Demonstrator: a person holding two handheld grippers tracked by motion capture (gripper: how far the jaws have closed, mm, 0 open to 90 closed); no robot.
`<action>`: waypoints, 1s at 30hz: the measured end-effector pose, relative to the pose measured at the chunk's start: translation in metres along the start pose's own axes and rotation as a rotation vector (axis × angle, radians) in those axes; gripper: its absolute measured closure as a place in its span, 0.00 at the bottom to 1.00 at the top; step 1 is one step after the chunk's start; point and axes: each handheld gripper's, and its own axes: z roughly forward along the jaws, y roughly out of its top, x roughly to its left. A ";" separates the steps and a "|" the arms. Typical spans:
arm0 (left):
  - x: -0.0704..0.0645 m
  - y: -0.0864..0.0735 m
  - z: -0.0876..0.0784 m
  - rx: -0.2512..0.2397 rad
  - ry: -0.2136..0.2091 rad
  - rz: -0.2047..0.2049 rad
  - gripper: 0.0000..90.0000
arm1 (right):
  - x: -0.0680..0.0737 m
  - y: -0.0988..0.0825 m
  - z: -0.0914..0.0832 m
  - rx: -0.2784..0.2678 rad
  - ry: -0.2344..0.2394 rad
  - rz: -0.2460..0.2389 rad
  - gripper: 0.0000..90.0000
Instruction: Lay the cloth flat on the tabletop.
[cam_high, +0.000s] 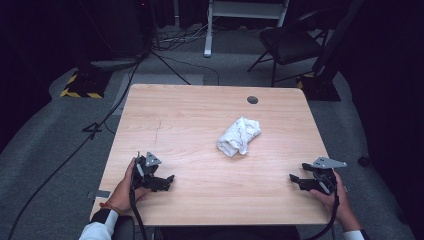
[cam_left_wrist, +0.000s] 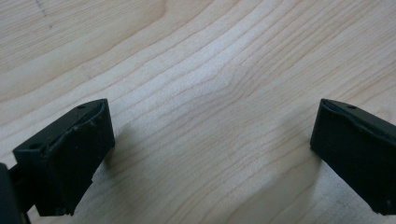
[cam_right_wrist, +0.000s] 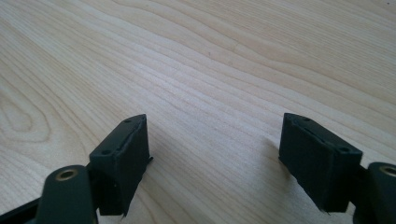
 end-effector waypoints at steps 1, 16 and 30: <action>0.000 0.000 0.000 0.000 0.000 0.000 0.00 | 0.000 0.000 0.000 0.000 0.000 0.000 0.27; -0.006 0.026 0.012 0.018 -0.143 0.192 0.18 | 0.000 0.000 0.000 0.000 -0.002 0.001 0.27; -0.056 0.098 0.039 -0.052 -0.244 0.314 0.23 | 0.000 0.000 0.000 -0.001 0.001 -0.004 0.28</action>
